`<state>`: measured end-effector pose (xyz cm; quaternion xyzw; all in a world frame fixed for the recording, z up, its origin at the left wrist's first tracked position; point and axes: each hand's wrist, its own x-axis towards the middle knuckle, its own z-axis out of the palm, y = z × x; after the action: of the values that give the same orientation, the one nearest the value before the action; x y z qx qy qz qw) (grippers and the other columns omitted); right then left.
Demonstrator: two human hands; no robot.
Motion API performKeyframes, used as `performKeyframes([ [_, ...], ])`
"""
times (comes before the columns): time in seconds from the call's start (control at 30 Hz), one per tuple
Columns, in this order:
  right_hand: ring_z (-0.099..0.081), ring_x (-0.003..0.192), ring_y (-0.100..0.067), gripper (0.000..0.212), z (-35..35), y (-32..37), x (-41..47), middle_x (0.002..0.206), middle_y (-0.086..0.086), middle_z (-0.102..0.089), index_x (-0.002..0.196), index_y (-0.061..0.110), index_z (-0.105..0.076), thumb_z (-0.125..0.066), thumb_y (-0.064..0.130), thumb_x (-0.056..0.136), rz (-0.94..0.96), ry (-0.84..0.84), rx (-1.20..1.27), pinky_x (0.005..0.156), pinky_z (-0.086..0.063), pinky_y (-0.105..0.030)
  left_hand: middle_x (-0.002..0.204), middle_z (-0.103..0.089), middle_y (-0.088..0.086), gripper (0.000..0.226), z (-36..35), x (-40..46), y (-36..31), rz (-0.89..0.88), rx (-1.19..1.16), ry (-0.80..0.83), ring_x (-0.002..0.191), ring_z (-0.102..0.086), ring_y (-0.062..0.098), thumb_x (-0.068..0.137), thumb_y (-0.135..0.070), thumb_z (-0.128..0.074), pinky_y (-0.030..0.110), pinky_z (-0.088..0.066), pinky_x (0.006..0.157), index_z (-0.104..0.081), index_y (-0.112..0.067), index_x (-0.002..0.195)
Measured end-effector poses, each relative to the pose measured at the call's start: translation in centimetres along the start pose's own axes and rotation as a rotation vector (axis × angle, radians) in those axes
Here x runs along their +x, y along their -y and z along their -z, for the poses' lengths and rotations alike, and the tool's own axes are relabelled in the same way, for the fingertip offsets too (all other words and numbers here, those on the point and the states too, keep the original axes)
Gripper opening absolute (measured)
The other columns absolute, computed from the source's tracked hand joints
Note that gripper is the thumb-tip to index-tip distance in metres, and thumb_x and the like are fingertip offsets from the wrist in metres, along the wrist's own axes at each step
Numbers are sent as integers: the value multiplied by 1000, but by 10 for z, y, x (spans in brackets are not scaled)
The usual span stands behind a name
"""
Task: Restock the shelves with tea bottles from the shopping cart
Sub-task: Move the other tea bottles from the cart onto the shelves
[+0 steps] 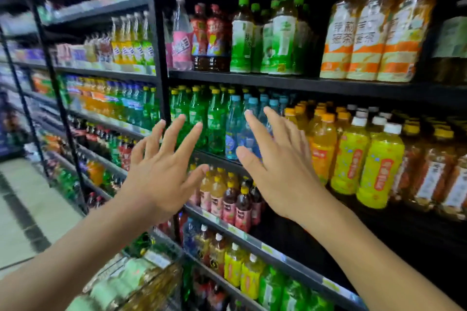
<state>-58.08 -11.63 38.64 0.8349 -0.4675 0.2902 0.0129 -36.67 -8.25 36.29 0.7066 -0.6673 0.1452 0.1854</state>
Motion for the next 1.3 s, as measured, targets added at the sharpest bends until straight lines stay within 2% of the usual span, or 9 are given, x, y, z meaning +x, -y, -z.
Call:
performKeyframes([
  [0.07, 14, 154, -15, 63, -28, 29, -1, 168, 11, 11, 159, 45, 3, -20, 61, 102, 1, 23, 18, 125, 2, -54, 167, 25, -11, 78, -5, -20, 33, 24, -19, 3, 154, 23, 20, 85, -75, -3, 49, 2, 123, 21, -47, 155],
  [0.3, 15, 154, -18, 65, -132, 109, -8, 168, 11, 16, 159, 44, 7, -16, 62, 101, -8, 218, 40, 125, 10, -52, 168, 24, -7, 71, -46, -103, 139, 218, 5, 58, 155, 22, 22, 99, -68, -15, 49, 1, 124, 24, -45, 154],
  [0.4, 14, 155, -19, 65, -179, 138, -9, 169, 9, 14, 159, 43, 6, -18, 62, 102, 36, 297, 46, 125, 8, -52, 170, 16, -5, 81, -61, -138, 177, 329, 0, 127, 157, 14, 26, 86, -74, -2, 49, -2, 123, 12, -43, 159],
  [0.47, 14, 155, -19, 64, -210, 156, -10, 169, 8, 13, 159, 44, 7, -19, 61, 103, 68, 367, 85, 125, 9, -51, 170, 15, -5, 85, -74, -160, 195, 401, 20, 163, 157, 12, 27, 81, -74, 3, 49, -4, 123, 11, -42, 160],
  [0.6, 2, 156, -22, 66, -272, 181, -8, 171, 4, 3, 161, 41, -1, -25, 60, 102, 135, 464, 157, 125, 0, -54, 169, 19, -5, 73, -98, -194, 224, 573, 55, 235, 157, 13, 27, 99, -68, -18, 49, -3, 124, 18, -43, 157],
  [0.77, 0, 155, -27, 67, -345, 192, 0, 170, -1, 3, 162, 36, -2, -24, 60, 103, 220, 559, 118, 125, -2, -55, 169, 22, -2, 73, -128, -216, 255, 743, 134, 318, 156, 15, 30, 103, -62, -25, 49, 0, 124, 18, -39, 158],
  [0.93, -3, 155, -31, 70, -407, 189, 14, 171, -6, 0, 162, 32, 2, -25, 60, 103, 306, 647, 79, 124, -3, -56, 171, 10, 3, 74, -165, -223, 273, 872, 202, 338, 157, 10, 33, 102, -61, -28, 53, -4, 125, 12, -37, 161],
  [1.07, -6, 155, -32, 77, -452, 182, 27, 171, -8, -2, 161, 28, 9, -29, 59, 103, 365, 736, 88, 125, -4, -53, 172, 9, 1, 77, -198, -220, 277, 1006, 151, 380, 157, 10, 31, 102, -61, -30, 52, -3, 125, 17, -38, 158],
  [1.3, -6, 155, -31, 79, -512, 173, 46, 171, -5, -1, 160, 32, 15, -31, 60, 101, 382, 892, 164, 125, -11, -54, 171, 8, -1, 69, -238, -215, 288, 1158, 67, 457, 157, 10, 29, 104, -61, -23, 51, -3, 125, 13, -40, 160],
])
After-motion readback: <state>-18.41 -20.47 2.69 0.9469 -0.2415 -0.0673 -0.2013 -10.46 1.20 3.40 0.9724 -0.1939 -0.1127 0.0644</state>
